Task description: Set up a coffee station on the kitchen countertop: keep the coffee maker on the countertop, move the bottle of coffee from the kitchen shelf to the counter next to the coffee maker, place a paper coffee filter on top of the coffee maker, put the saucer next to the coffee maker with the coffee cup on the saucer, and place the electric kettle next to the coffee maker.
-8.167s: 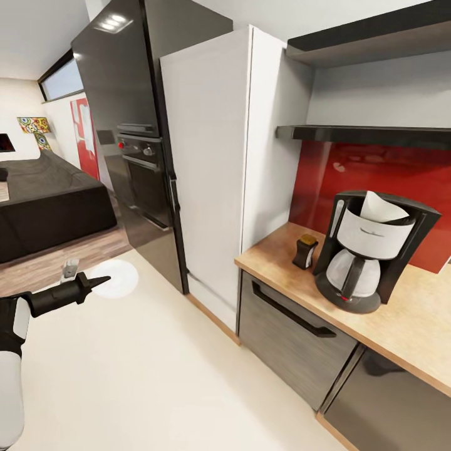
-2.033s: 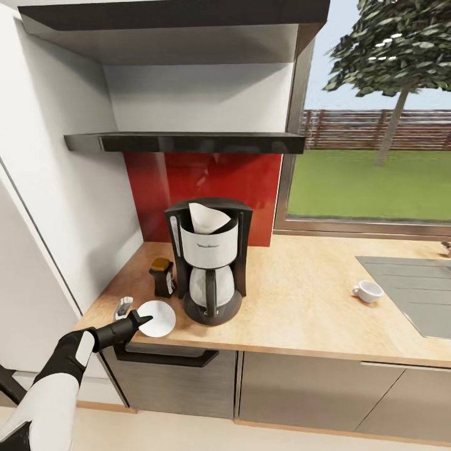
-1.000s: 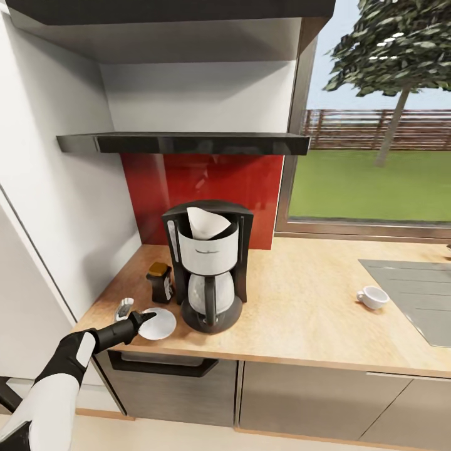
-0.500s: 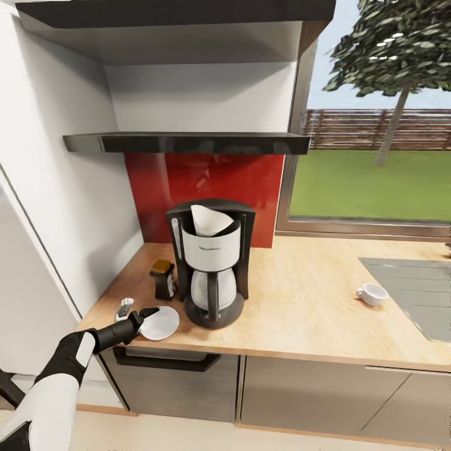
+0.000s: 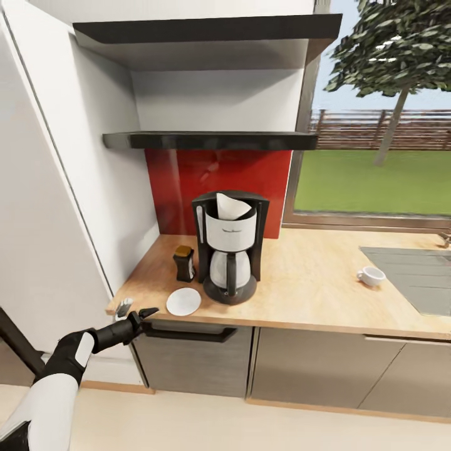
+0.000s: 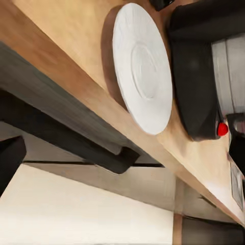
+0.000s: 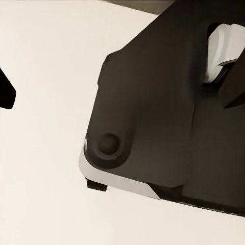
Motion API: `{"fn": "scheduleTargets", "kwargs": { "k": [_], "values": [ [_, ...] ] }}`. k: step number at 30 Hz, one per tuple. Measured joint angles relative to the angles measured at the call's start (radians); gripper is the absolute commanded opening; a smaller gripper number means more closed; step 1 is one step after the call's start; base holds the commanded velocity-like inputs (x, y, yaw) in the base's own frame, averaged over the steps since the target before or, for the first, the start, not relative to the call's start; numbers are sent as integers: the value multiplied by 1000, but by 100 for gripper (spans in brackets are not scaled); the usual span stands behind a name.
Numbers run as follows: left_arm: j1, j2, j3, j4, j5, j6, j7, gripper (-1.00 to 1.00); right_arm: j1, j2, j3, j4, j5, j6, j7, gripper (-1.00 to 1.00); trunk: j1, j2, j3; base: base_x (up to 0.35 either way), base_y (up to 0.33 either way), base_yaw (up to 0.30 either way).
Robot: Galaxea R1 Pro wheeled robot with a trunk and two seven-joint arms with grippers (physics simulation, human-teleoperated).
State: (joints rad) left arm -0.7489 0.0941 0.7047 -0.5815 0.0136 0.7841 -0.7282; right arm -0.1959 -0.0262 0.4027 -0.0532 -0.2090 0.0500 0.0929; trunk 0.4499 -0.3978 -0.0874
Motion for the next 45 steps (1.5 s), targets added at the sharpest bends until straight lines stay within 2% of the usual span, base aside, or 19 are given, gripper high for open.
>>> {"fn": "scheduleTargets", "kwargs": {
  "k": [9,13,15,17,18,19,22,23,24,25,28,30,34,36,37,39,41,43,45],
  "values": [
    [18,3,-2,1,2,4,-10,100,0,0,0,-1,0,0,0,100,0,0,0,-233,201,0],
    [175,17,-14,-5,-9,-8,-121,100,0,1,-1,-7,-1,-1,0,100,-1,0,0,-22,20,0],
    [240,35,-16,-8,-12,-12,-154,100,0,1,-1,-12,-2,-1,0,100,-1,0,0,-4,4,0],
    [340,59,-18,-10,-16,-19,-171,100,0,1,-1,-35,-2,-1,0,100,-1,0,0,-1,1,0],
    [416,66,-20,-8,-38,-92,-173,100,0,3,-1,-48,-3,-1,1,100,-1,0,0,0,0,0],
    [450,67,-21,-4,-59,-144,-171,100,0,4,-1,-51,-3,-1,2,100,-1,0,0,0,0,0],
    [501,67,-20,7,-123,-283,-163,100,0,6,0,-54,-3,-1,4,100,-1,0,0,0,0,0],
    [533,67,-16,33,-179,-388,-151,100,0,6,-2,-55,-4,-1,5,100,-1,0,0,0,0,0],
    [551,67,-14,63,-211,-464,-128,100,0,7,-9,-55,-4,-1,6,100,-1,0,0,0,0,0],
    [555,68,-14,76,-218,-490,-116,100,0,7,-14,-55,-4,-1,6,100,-1,0,0,0,0,0],
    [568,70,-14,131,-261,-603,-22,100,0,7,-54,-55,-5,-1,7,100,-1,0,0,0,0,0],
    [580,70,-17,166,-315,-684,95,100,0,8,-101,-56,-5,-1,7,100,-1,0,0,0,0,0],
    [593,68,-20,186,-407,-726,235,100,0,8,-130,-77,-5,-2,7,100,-1,0,0,0,0,0],
    [599,68,-21,198,-449,-732,274,100,0,8,-143,-93,-5,-2,7,100,-1,0,0,0,0,0],
    [606,67,-21,214,-491,-735,298,100,0,8,-168,-103,-5,-4,5,100,-1,0,0,0,0,0],
    [614,65,-21,243,-544,-739,314,100,0,8,-229,-110,-4,-5,3,100,-1,0,0,0,0,0],
    [618,64,-22,283,-598,-742,323,100,0,5,-317,-112,-2,-4,1,100,-1,0,0,0,0,0],
    [619,61,-21,302,-622,-747,326,100,0,1,-355,-113,-2,-4,0,100,-1,0,0,0,0,-20],
    [619,60,-21,314,-646,-759,328,100,0,0,-368,-113,-1,-4,0,100,-1,0,0,0,0,-136]
  ]
}}
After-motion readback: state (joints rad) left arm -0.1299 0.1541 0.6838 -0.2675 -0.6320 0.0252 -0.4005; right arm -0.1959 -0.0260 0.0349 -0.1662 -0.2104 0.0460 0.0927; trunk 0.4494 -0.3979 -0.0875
